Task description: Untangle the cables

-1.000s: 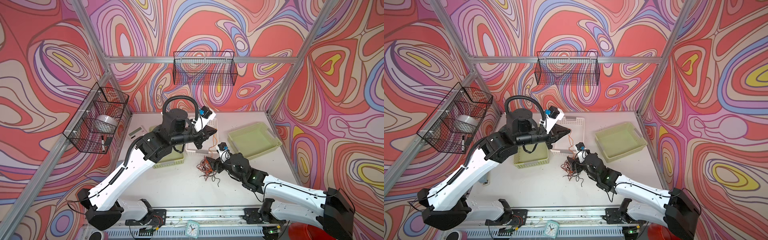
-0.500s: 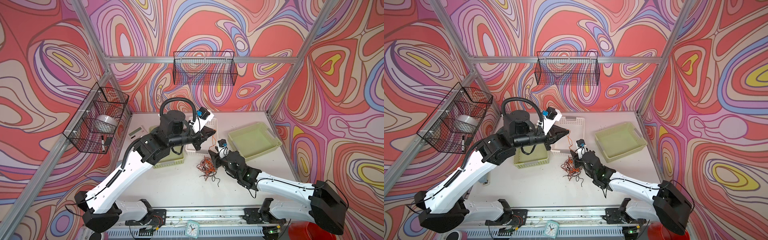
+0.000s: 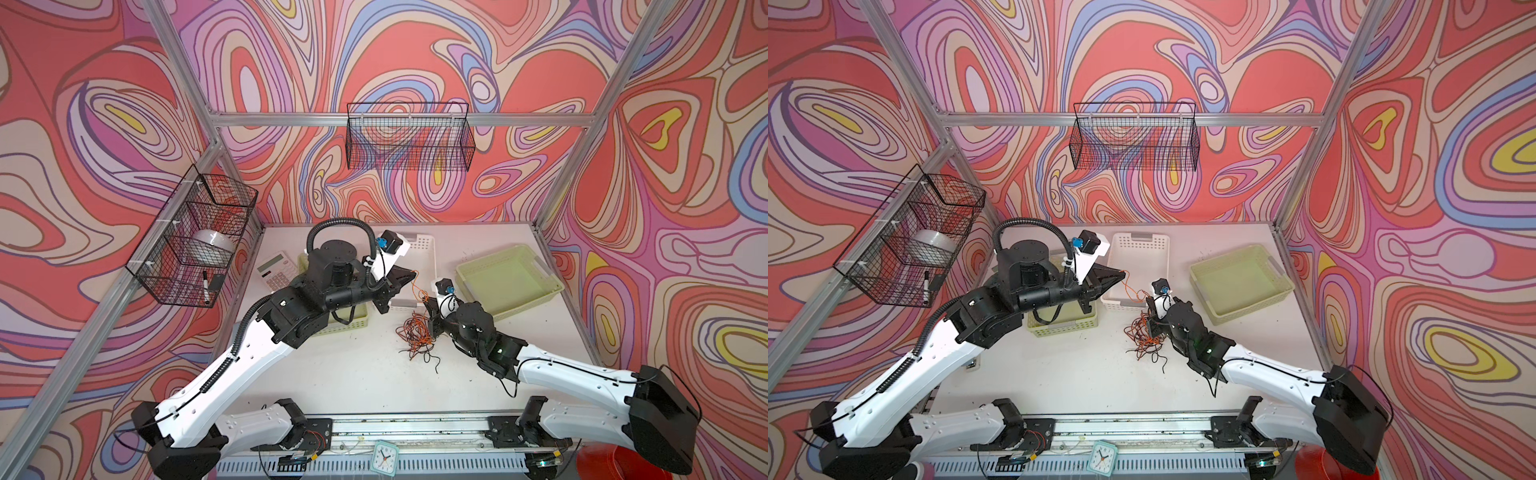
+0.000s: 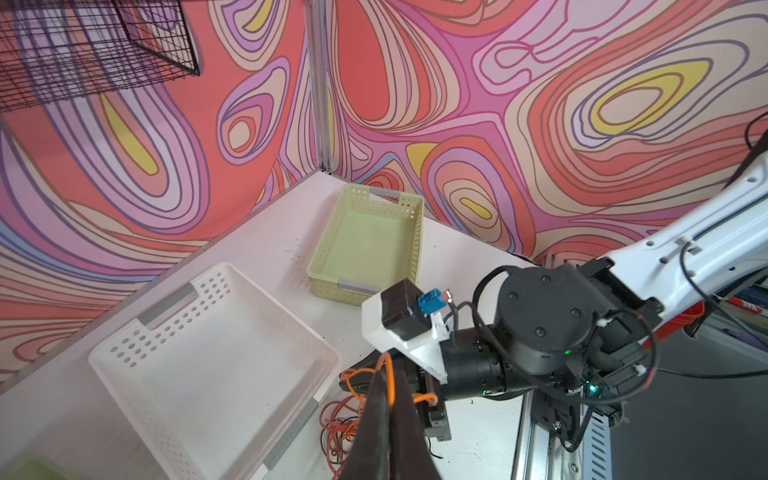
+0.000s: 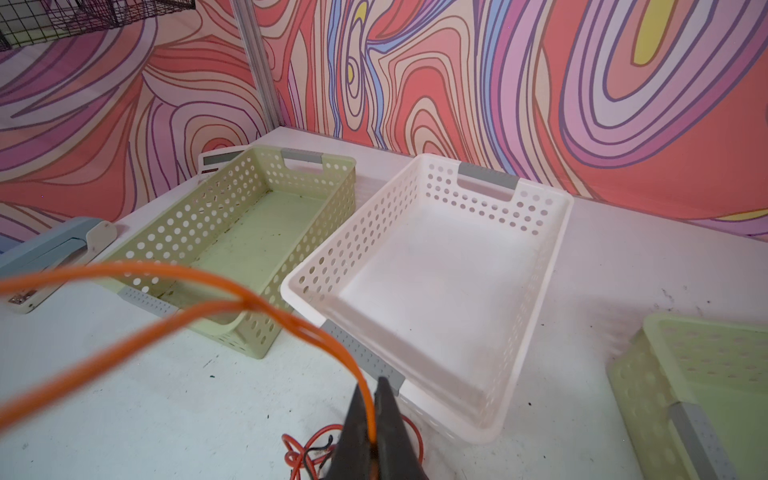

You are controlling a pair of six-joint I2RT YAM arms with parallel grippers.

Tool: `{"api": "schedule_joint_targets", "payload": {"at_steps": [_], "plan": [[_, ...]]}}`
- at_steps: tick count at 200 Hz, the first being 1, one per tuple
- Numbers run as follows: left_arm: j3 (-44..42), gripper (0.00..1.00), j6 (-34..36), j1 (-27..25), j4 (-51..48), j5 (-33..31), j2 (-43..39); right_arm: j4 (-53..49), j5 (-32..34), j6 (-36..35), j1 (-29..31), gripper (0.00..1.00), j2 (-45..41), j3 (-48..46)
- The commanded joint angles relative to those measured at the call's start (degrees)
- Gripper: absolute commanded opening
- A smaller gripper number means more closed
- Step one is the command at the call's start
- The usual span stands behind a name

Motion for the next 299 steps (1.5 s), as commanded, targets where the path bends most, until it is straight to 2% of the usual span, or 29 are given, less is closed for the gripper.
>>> {"api": "schedule_joint_targets", "payload": {"at_steps": [1, 9, 22, 46, 53, 59, 75, 99, 149, 173, 192, 220, 258, 269, 299], "plan": [[-4.73, 0.29, -2.8, 1.83, 3.64, -0.06, -2.71, -4.32, 0.09, -0.9, -0.3, 0.0, -1.85, 3.22], [-6.57, 0.51, -3.31, 2.66, 3.98, 0.5, -3.77, -5.51, -0.05, -0.87, -0.29, 0.0, -2.12, 3.95], [-9.48, 0.69, -3.48, 3.59, 4.48, -0.32, -5.61, -7.47, -0.09, -0.7, -0.35, 0.0, -2.23, 5.06], [-12.3, 0.86, -0.31, 3.73, 2.98, -4.78, -8.29, -11.24, -0.15, -0.48, -0.78, 0.0, -1.08, 7.22], [-12.4, 0.94, 1.11, 3.69, 2.12, -5.84, -8.56, -12.17, -0.17, -0.61, -1.02, 0.0, -0.69, 7.79], [-12.1, 0.96, 2.42, 3.7, 0.9, -6.34, -8.57, -12.73, -0.64, -0.8, -1.14, 0.0, -0.42, 8.24], [-10.74, 0.99, 5.09, 3.67, -2.84, -8.5, -7.93, -14.18, -1.09, -1.31, -1.41, 0.0, 0.2, 9.49], [-8.64, 1.0, 7.12, 3.95, -9.65, -17.12, -7.49, -18.07, 0.34, -1.86, -2.55, 0.0, 0.29, 11.37], [-10.57, 1.0, 11.32, 4.7, -15.52, -21.73, -9.9, -21.72, -1.09, -0.96, -7.9, 0.0, -0.83, 12.58], [-10.46, 1.0, 14.43, 5.27, -20.51, -18.27, -10.41, -22.48, -1.68, -1.34, -8.96, 0.0, 0.08, 13.47], [-9.67, 0.97, 12.78, 5.27, -23.38, -14.31, -9.54, -23.65, -2.93, -0.84, -10.14, 0.0, 1.18, 14.72], [-11.87, 0.97, 9.49, 5.27, -11.44, -3.43, -7.46, -21.94, -6.23, -3.33, -10.18, 0.0, 2.47, 14.85], [-6.47, 0.95, 3.18, 5.03, 0.55, 8.02, 6.46, -21.96, -8.47, -5.89, -10.15, 0.0, 3.92, 15.73], [-6.17, 0.96, 2.03, 4.92, 3.59, 9.55, 9.48, -21.35, -9.19, -6.01, -10.15, 0.0, 3.84, 15.69], [-8.34, 0.98, -0.24, 4.83, 12.86, 8.89, 14.31, -20.15, -12.07, -6.38, -10.14, 0.0, 4.05, 15.51]]}}
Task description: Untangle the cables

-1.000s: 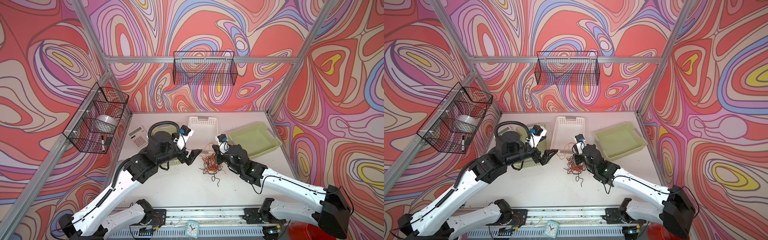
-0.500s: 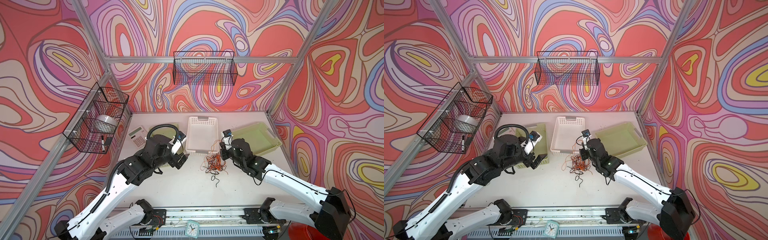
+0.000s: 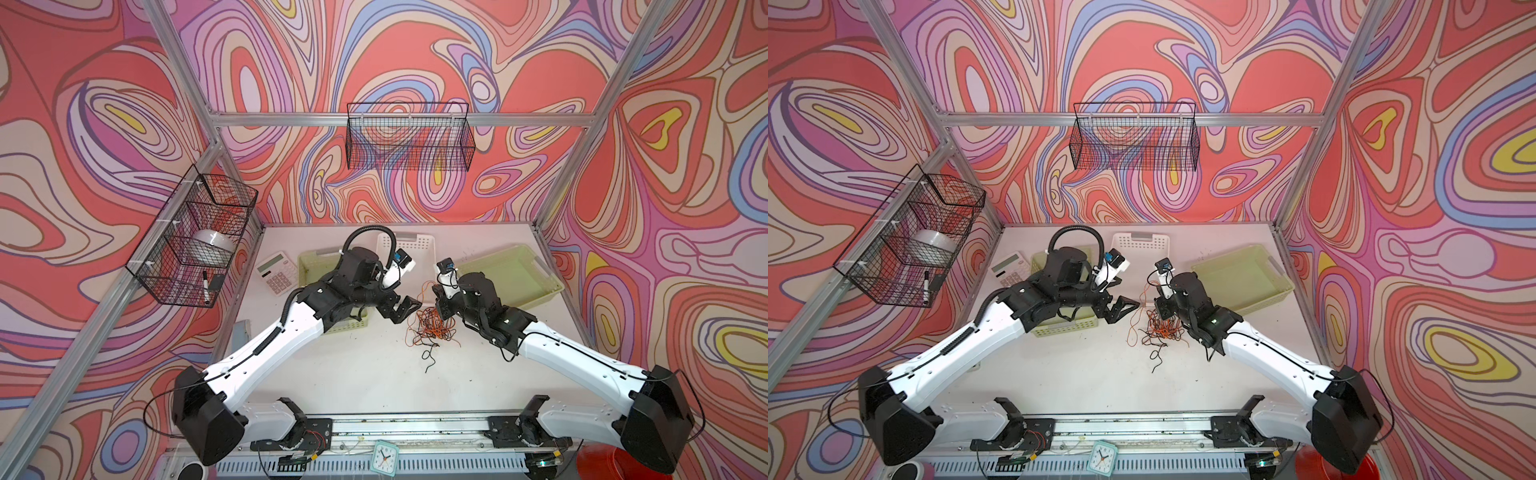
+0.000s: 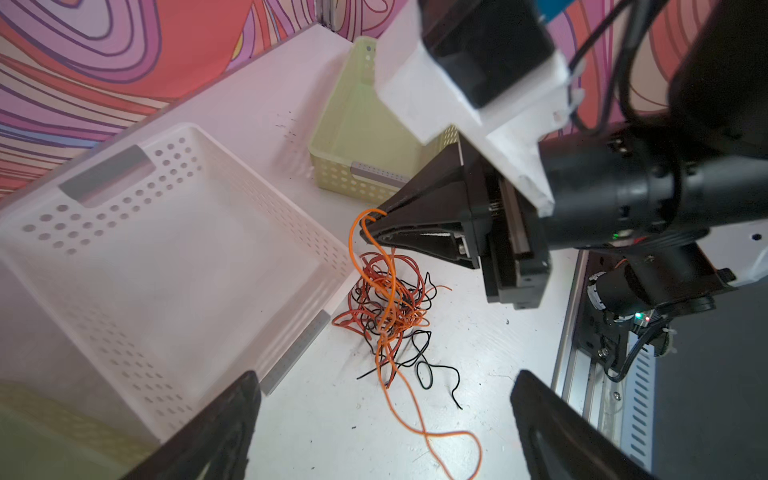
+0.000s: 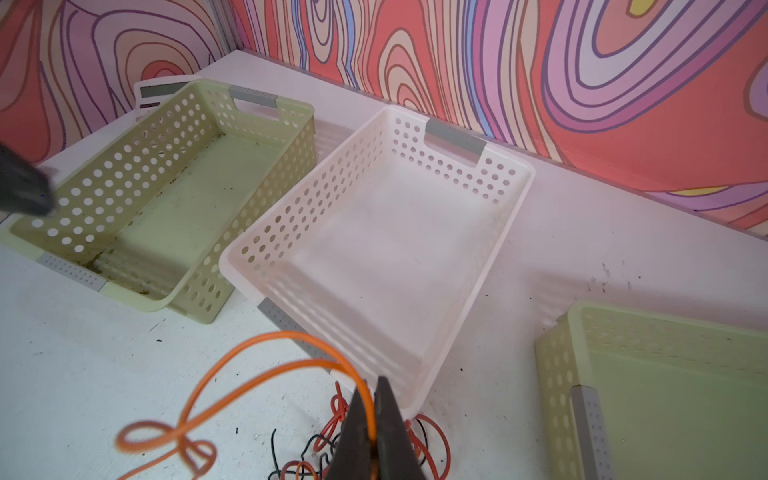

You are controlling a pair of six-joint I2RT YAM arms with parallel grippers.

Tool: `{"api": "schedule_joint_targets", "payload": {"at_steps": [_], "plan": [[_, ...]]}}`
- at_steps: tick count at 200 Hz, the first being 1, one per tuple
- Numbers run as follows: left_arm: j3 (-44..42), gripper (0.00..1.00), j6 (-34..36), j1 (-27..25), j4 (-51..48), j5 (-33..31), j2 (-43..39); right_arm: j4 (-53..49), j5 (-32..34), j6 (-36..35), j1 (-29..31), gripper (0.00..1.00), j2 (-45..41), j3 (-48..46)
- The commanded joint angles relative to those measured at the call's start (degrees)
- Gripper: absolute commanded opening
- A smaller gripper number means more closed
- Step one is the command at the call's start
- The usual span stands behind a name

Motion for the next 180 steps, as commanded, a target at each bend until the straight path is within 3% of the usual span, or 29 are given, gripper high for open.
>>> {"api": "schedule_joint_targets", "payload": {"at_steps": [1, 39, 99, 114, 144, 157, 180], "plan": [[-0.65, 0.98, -3.39, -0.06, 10.54, 3.4, 1.75, 1.78, -3.31, -1.19, -0.11, 0.0, 0.27, 1.61], [-0.29, 0.92, -3.87, -0.06, 13.44, 2.62, 6.5, 2.93, -5.1, -1.82, -0.12, 0.0, 0.29, 1.09], [-0.54, 0.65, -2.19, -0.06, 10.42, 5.44, 9.87, 4.09, -5.75, -2.4, -0.16, 0.0, 0.44, 1.01], [-1.28, 0.56, -2.13, -0.07, 10.6, 6.22, 10.08, 4.1, -5.93, -2.4, -0.11, 0.0, 0.38, 0.95], [-0.91, 0.15, -2.05, -0.06, 9.02, 7.28, 10.78, 5.37, -5.76, -2.09, -0.11, 0.0, -0.49, -0.08], [-0.56, 0.0, -2.29, -0.18, 8.46, 7.6, 10.32, 6.41, -5.48, -1.44, -0.11, 0.08, -0.84, -0.96], [-0.31, 0.0, -1.93, -1.0, 8.3, 7.36, 8.33, 7.84, -5.22, 0.49, -0.11, 0.2, -0.96, -2.39]]}}
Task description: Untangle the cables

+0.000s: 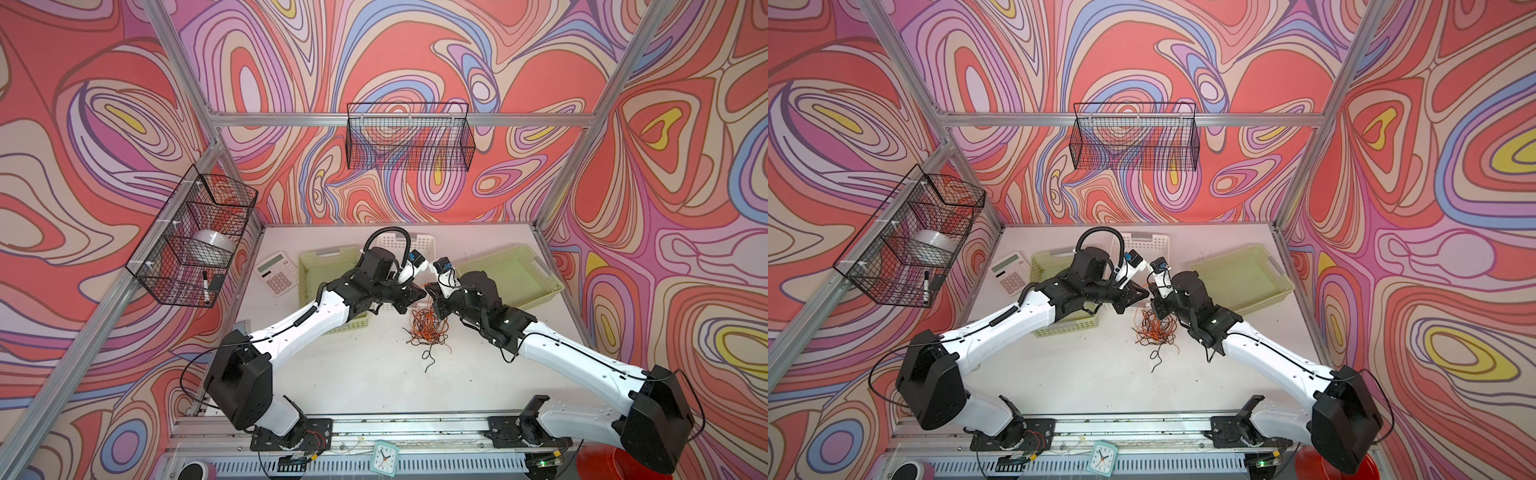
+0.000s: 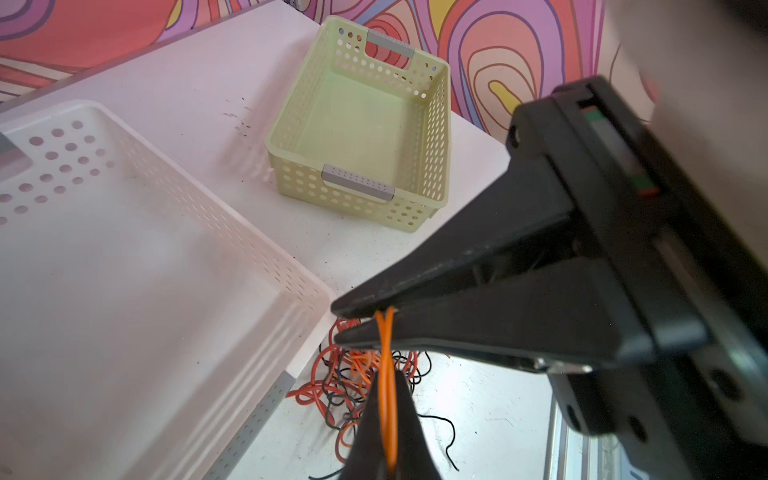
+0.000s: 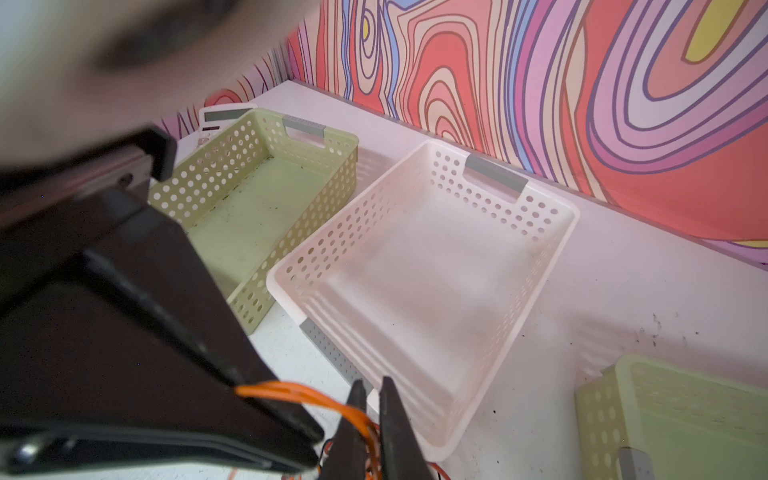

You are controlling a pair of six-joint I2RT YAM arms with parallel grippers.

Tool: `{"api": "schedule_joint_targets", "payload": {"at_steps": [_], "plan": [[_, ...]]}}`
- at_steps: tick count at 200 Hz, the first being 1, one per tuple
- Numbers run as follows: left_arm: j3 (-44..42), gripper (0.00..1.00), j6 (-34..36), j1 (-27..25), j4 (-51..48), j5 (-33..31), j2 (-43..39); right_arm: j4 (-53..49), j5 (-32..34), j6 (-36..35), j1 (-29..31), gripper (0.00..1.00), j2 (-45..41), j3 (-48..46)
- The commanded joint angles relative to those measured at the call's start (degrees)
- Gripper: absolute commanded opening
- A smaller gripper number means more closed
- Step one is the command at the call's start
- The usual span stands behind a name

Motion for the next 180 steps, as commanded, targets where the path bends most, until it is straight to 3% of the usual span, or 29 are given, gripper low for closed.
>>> {"api": "schedule_joint_targets", "payload": {"at_steps": [1, 26, 70, 180], "plan": [[0.36, 0.0, 0.58, -0.91, -1.77, 1.19, -1.75, 3.02, 0.15, 2.01, -0.11, 0.2, -0.88, -1.91], [2.19, 0.0, 1.34, -2.45, -3.67, 0.44, -3.6, 6.26, 0.48, 5.43, -0.11, 0.37, -0.87, -4.55], [4.09, 0.0, 1.77, -4.03, -7.05, -0.18, -5.94, 12.88, 1.11, 11.96, -0.12, 0.46, -0.24, -9.76], [13.82, 0.0, 2.5, -5.15, -10.38, -0.83, -8.87, 21.05, 0.85, 22.06, -0.14, 0.46, 6.02, -15.12]]}}
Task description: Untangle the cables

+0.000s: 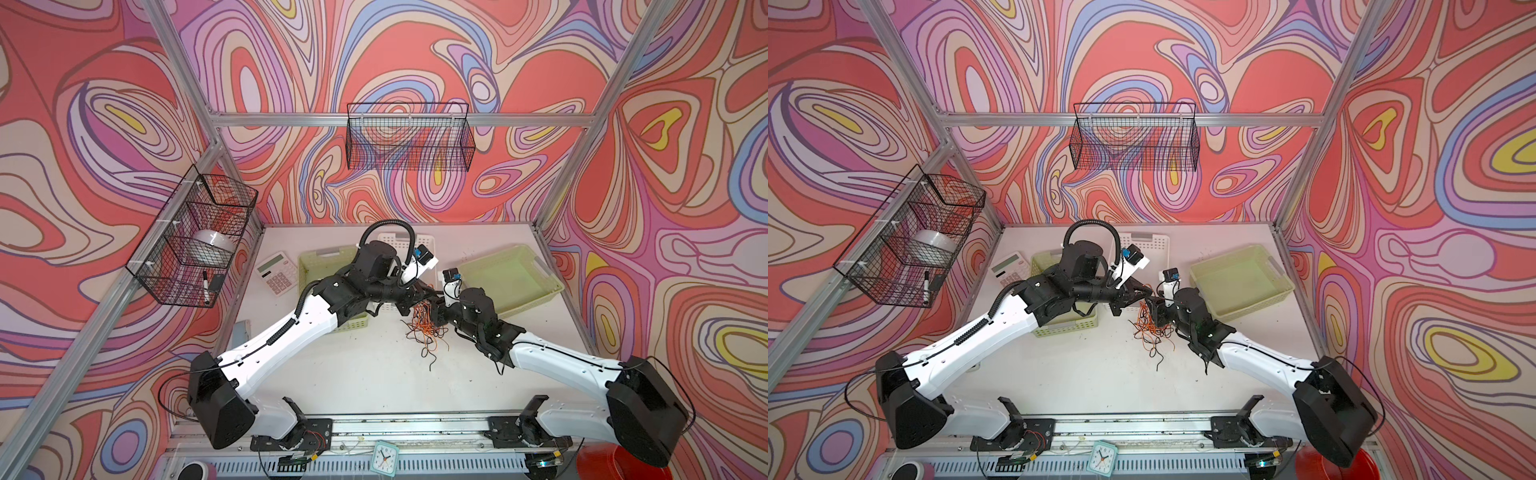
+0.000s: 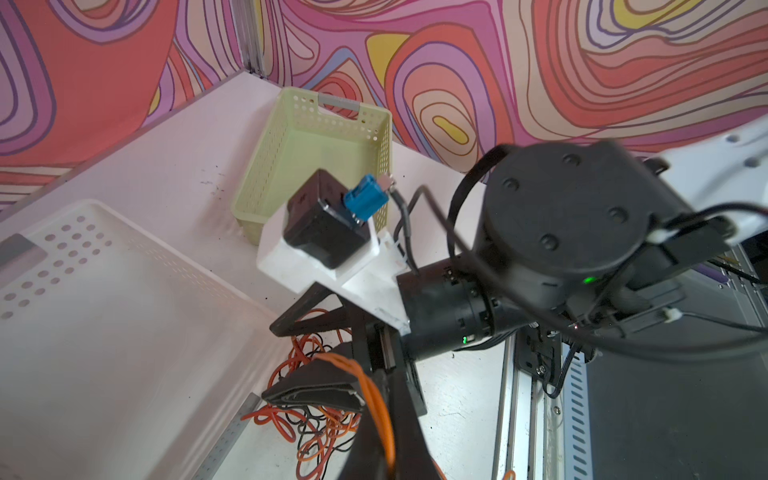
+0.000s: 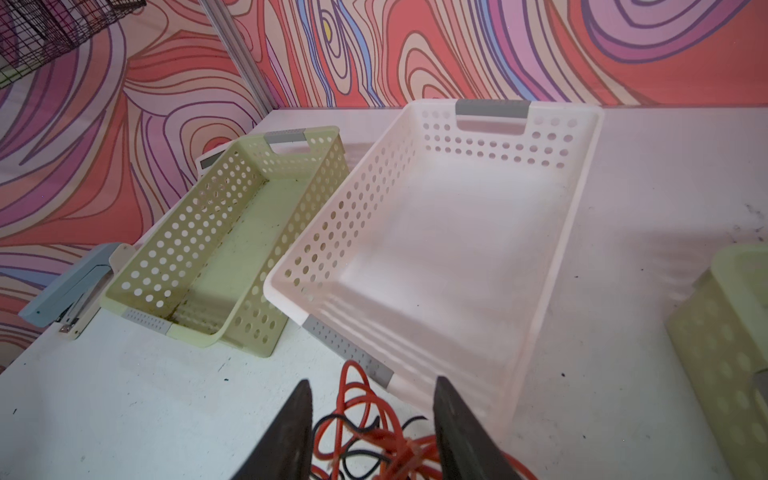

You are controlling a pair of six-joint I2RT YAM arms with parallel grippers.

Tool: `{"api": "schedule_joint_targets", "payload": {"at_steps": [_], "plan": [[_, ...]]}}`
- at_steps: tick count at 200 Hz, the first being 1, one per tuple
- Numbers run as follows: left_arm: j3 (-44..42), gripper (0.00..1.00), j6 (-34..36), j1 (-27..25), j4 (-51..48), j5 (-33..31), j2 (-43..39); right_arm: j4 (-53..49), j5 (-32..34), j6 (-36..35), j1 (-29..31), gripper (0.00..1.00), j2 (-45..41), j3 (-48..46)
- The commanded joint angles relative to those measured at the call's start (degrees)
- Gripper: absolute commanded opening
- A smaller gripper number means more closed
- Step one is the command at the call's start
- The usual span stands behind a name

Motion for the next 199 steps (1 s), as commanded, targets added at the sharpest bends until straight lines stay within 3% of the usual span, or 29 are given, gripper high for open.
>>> {"api": "schedule_joint_targets", "payload": {"at_steps": [1, 53, 133, 165, 199], "plan": [[4.68, 0.0, 0.77, -0.34, -0.51, 0.38, -2.14, 3.12, 0.0, 4.49, -0.02, 0.46, 2.37, -2.67], [13.55, 0.0, 2.72, -0.33, -3.81, -0.36, -2.62, 6.4, -0.71, 7.27, 0.04, 0.43, 5.73, -6.91], [26.71, 0.0, 6.47, 1.33, -10.45, -2.13, -1.05, 6.86, 1.04, 9.95, 0.04, 0.46, 10.0, -9.45], [29.2, 0.0, 5.96, 3.88, -10.95, -1.9, -0.28, 4.06, 2.2, 9.54, -0.02, 0.45, 9.37, -8.64], [31.44, 0.0, 6.06, 6.12, -12.18, -2.22, 2.35, 0.43, 2.71, 8.16, 0.07, 0.51, 4.53, -7.64]]}}
